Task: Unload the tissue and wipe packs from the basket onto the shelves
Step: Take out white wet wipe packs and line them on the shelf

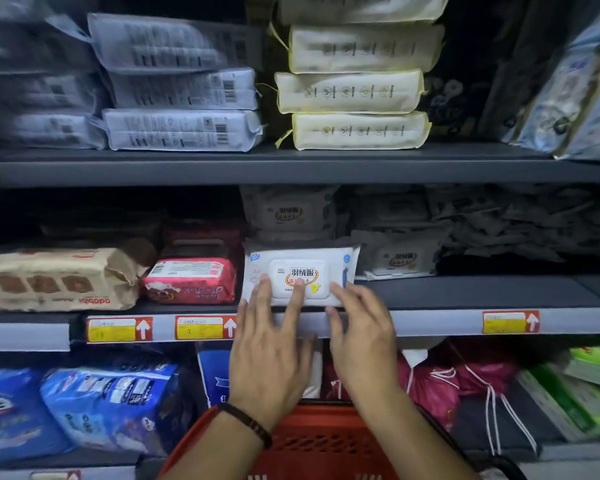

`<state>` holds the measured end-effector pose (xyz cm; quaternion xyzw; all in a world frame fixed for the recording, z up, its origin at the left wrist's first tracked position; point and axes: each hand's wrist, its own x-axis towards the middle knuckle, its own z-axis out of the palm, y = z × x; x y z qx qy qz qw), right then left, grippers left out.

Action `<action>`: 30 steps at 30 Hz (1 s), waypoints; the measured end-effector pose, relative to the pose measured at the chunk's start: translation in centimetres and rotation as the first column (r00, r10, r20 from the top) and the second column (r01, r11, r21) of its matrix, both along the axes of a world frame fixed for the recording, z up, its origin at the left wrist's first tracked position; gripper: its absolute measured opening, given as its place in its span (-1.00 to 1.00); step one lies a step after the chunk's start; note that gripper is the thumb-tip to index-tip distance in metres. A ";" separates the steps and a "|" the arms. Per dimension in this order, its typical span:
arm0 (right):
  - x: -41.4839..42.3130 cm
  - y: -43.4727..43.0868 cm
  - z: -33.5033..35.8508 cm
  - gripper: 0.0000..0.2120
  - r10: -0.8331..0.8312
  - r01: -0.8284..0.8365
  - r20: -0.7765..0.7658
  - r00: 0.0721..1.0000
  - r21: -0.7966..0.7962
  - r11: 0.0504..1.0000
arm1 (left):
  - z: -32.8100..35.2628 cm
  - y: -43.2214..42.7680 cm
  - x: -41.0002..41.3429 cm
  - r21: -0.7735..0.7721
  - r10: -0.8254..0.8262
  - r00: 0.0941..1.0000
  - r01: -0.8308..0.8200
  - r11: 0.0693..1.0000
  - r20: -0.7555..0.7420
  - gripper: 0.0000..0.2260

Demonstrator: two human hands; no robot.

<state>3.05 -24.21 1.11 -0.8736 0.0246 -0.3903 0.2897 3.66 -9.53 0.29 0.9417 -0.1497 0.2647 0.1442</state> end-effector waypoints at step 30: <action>-11.0 -1.0 -15.5 -0.71 -0.005 -0.409 -0.991 0.131 -0.058 0.911 | -9.0 3.8 -7.6 0.357 0.102 0.420 0.591 0.723 -0.902 -0.60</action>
